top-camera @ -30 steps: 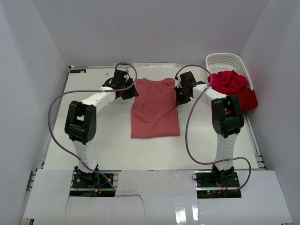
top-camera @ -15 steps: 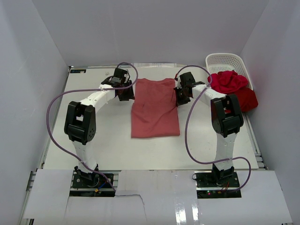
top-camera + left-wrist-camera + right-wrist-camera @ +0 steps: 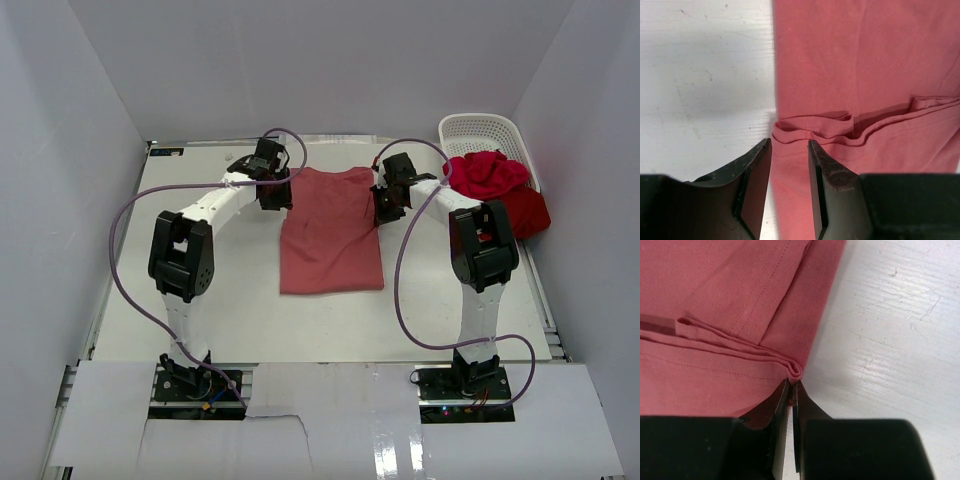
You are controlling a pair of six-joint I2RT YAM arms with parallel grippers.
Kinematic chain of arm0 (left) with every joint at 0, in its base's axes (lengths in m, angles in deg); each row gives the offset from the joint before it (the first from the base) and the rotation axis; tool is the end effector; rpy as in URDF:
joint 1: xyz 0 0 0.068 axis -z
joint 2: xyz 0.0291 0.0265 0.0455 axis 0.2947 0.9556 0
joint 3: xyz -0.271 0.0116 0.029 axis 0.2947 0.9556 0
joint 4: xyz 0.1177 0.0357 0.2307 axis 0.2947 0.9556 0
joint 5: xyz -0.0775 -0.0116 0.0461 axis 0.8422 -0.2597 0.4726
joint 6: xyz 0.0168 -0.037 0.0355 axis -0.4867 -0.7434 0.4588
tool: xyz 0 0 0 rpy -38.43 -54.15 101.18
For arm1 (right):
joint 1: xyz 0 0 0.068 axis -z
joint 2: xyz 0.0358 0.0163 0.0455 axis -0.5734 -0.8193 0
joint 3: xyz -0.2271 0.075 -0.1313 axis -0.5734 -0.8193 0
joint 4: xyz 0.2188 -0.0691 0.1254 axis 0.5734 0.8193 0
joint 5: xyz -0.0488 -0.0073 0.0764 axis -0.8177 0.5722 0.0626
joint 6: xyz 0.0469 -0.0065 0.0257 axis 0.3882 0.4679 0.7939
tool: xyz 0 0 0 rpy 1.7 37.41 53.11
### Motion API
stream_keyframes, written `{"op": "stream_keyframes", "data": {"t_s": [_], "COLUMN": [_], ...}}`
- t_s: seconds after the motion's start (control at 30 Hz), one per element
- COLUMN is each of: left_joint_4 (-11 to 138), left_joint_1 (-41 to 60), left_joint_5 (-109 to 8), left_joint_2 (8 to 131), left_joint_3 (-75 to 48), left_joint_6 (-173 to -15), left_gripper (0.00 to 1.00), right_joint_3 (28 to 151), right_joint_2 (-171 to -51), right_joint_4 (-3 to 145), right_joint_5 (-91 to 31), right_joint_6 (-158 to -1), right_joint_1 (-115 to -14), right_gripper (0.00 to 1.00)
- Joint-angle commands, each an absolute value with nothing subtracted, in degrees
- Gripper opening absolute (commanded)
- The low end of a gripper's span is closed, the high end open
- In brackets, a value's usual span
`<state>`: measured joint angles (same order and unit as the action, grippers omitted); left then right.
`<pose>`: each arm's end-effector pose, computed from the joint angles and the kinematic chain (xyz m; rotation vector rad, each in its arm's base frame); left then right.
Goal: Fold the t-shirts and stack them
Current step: Fold the folded rectangular tshirt in 1/3 of the way
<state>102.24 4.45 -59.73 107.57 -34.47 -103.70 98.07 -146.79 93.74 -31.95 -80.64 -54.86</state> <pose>0.4063 -0.1600 0.2323 -0.0085 2.5895 -0.2582 0.4122 0.1525 0.1763 -0.3539 2.5444 0.2903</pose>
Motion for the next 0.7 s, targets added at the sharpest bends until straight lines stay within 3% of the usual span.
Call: {"op": "stream_keyframes", "data": {"t_s": [0.0, 0.43, 0.67], "left_joint_4": [104.4, 105.2, 105.5], "left_joint_1": [5.1, 5.6, 5.7], "left_joint_5": [-61.4, -60.9, -60.6], "left_joint_2": [109.3, 112.6, 113.6], "left_joint_3": [-36.3, -36.7, -36.8], "left_joint_6": [-102.8, -102.7, -103.1], "left_gripper": [0.46, 0.49, 0.29], "right_joint_3": [100.5, 100.0, 99.8], "right_joint_2": [-147.6, -147.6, -147.7], "right_joint_4": [92.5, 92.5, 92.5], "right_joint_5": [-31.2, -31.1, -31.1], "right_joint_6": [-80.2, -80.2, -80.3], "right_joint_1": [-54.5, -54.5, -54.5], "right_gripper": [0.09, 0.1, 0.1]}}
